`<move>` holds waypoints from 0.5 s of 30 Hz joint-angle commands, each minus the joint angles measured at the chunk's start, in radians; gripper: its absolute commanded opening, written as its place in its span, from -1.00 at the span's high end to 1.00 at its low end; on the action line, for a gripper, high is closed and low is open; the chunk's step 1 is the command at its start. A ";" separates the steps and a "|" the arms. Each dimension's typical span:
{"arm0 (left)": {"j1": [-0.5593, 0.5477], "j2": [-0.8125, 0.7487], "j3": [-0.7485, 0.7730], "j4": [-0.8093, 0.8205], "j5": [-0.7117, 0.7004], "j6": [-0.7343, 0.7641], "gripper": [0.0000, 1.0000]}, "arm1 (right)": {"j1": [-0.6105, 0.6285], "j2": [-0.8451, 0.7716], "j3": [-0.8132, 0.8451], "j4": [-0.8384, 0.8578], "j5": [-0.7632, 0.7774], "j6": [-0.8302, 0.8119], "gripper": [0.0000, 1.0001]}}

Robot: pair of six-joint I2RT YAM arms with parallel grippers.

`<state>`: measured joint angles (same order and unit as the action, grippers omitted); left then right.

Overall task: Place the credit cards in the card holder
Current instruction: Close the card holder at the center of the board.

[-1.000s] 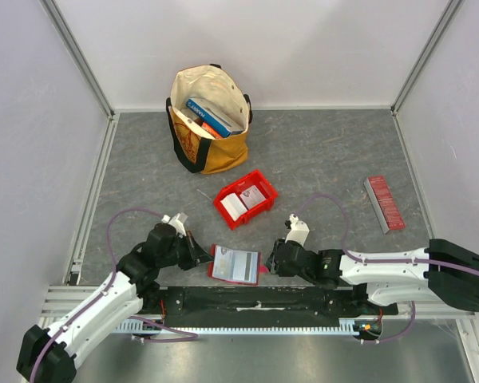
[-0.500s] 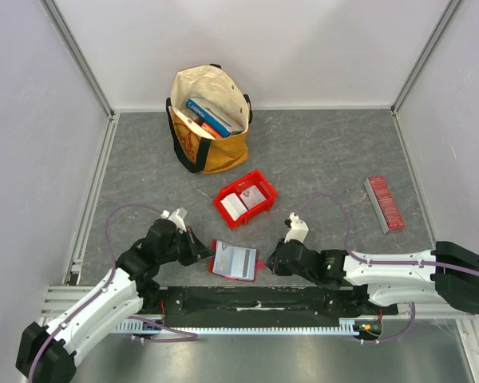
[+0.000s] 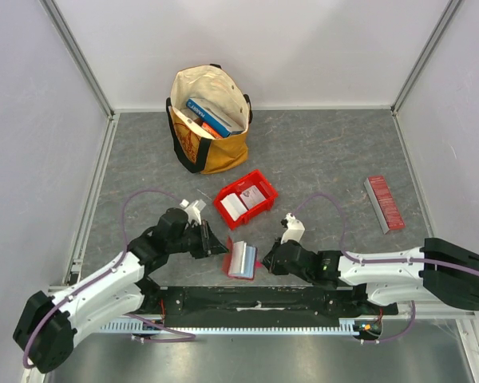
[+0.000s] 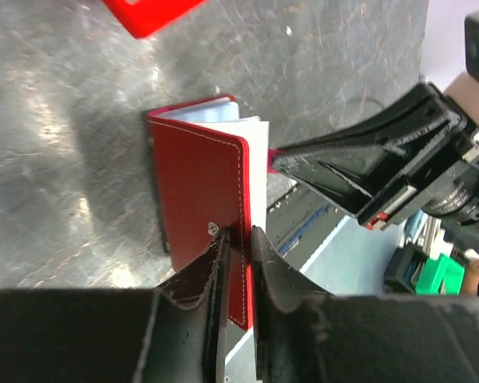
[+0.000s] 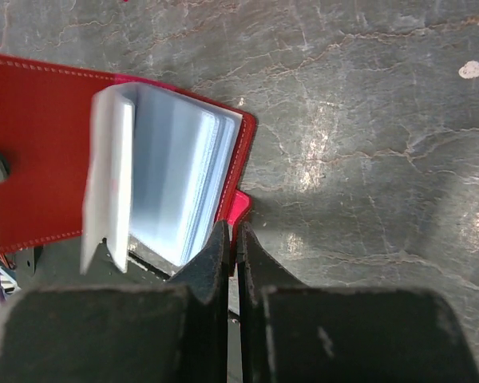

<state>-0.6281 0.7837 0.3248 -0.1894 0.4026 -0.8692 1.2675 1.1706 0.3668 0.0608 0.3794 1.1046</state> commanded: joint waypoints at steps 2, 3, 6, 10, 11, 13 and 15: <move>-0.103 0.089 0.062 0.110 -0.007 0.035 0.51 | 0.004 0.027 -0.008 0.065 0.041 -0.015 1.00; -0.123 0.118 0.071 0.111 -0.024 0.035 0.49 | 0.004 0.034 -0.008 0.068 0.039 -0.012 1.00; -0.200 0.195 0.109 0.119 -0.070 0.045 0.40 | 0.004 0.035 -0.009 0.073 0.042 -0.009 1.00; -0.269 0.281 0.149 0.139 -0.100 0.047 0.33 | 0.004 0.024 -0.009 0.068 0.050 -0.011 1.00; -0.275 0.298 0.149 0.162 -0.100 0.045 0.31 | 0.004 0.018 -0.009 0.065 0.053 -0.011 0.99; -0.286 0.337 0.146 0.185 -0.093 0.039 0.29 | 0.004 0.012 -0.009 0.059 0.056 -0.014 0.98; -0.297 0.376 0.138 0.226 -0.093 0.035 0.28 | 0.004 0.001 -0.009 0.048 0.059 -0.014 0.95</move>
<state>-0.9039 1.1019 0.4423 -0.0631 0.3347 -0.8623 1.2675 1.1976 0.3668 0.0978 0.3977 1.1023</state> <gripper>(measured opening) 0.352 0.059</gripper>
